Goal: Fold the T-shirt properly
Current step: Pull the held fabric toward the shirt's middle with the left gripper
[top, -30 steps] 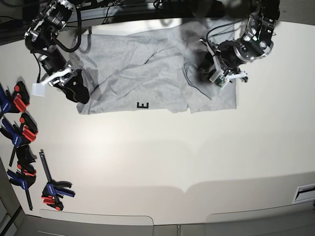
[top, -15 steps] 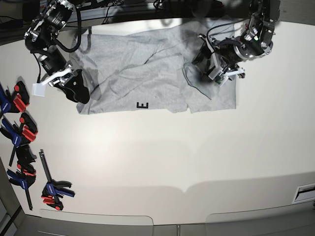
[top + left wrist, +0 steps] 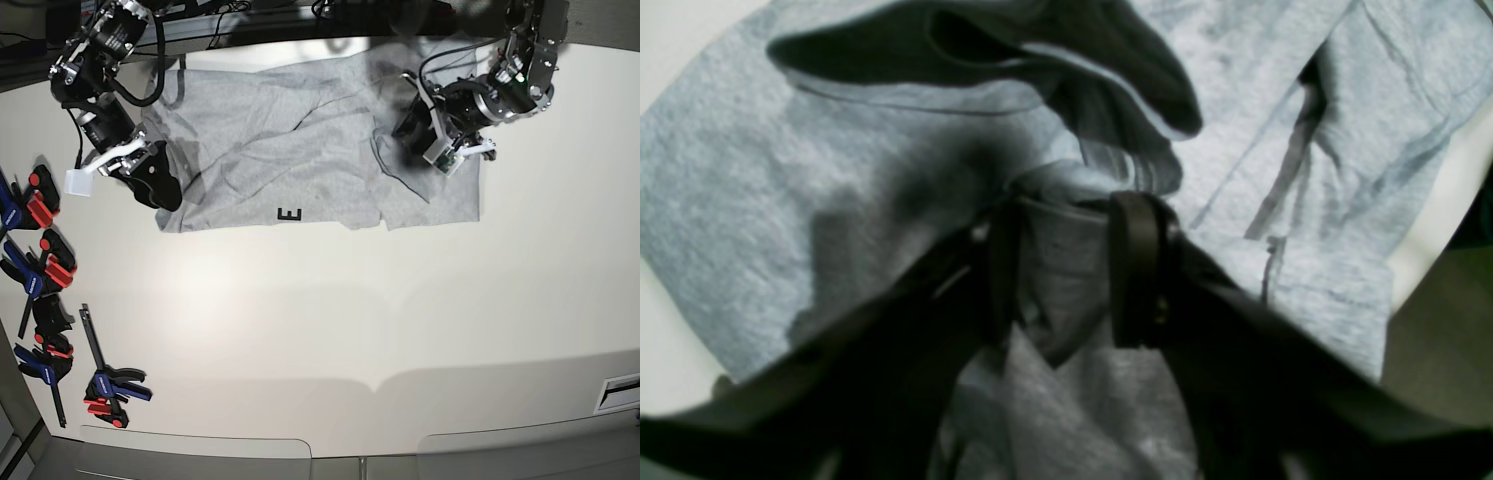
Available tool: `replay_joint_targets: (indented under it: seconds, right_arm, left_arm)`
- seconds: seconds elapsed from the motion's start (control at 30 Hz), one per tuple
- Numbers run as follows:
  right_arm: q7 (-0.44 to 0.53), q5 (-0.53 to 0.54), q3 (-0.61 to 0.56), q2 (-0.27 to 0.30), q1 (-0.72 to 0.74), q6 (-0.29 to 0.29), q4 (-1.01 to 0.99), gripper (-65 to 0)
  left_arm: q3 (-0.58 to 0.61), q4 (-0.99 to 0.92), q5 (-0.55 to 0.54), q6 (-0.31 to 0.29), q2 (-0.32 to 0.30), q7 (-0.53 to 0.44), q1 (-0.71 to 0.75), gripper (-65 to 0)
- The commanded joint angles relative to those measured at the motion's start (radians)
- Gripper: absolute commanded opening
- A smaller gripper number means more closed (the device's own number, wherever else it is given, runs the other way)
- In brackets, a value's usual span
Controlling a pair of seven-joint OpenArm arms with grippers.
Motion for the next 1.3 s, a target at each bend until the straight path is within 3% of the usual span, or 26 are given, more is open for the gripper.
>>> replay_joint_targets:
  seconds: [0.0,0.2,0.43,0.5,0.63,0.77,0.93,1.23,1.27]
  right_arm:
    - [0.021,0.028,0.002,0.011,0.008,0.012,0.019,-33.6]
    - [0.021,0.028,0.002,0.011,0.008,0.012,0.019,-33.6]
    - [0.021,0.028,0.002,0.011,0.008,0.012,0.019,-33.6]
    - [0.022,0.029,0.002,0.011,0.009,0.012,0.019,-33.6]
    - [0.022,0.028,0.002,0.011,0.008,0.012,0.019,-33.6]
    - [0.021,0.028,0.002,0.011,0.008,0.012,0.019,-33.6]
    - [0.021,0.028,0.002,0.011,0.008,0.012,0.019,-33.6]
    - [0.021,0.029,0.002,0.011,0.008,0.012,0.019,-33.6]
    - [0.021,0.029,0.002,0.011,0.008,0.012,0.019,-33.6]
  left_arm:
    - [-0.003,0.016,-0.014,-0.008,-0.003,-0.023,-0.005,-38.9]
    - [-0.003,-0.004,-0.014,-0.008,-0.002,-0.030,-0.006,-36.2]
    - [-0.003,-0.040,-0.013,-0.008,-0.003,-0.039,-0.008,-39.9]
    - [-0.003,-0.040,-0.013,-0.007,-0.002,-0.039,-0.008,-45.8]
    - [-0.003,-0.040,-0.013,-0.007,0.018,-0.054,-0.008,-65.0]
    - [-0.003,-0.039,-0.016,-0.008,0.050,-0.053,-0.008,-65.0]
    - [-0.002,-0.030,-0.097,-0.145,0.061,-0.055,-0.008,-65.0]
    - [-0.002,-0.028,-0.081,-0.151,0.064,-0.110,-0.043,-65.0]
    - [-0.002,-0.028,-0.082,-0.151,0.064,-0.113,-0.047,-56.2]
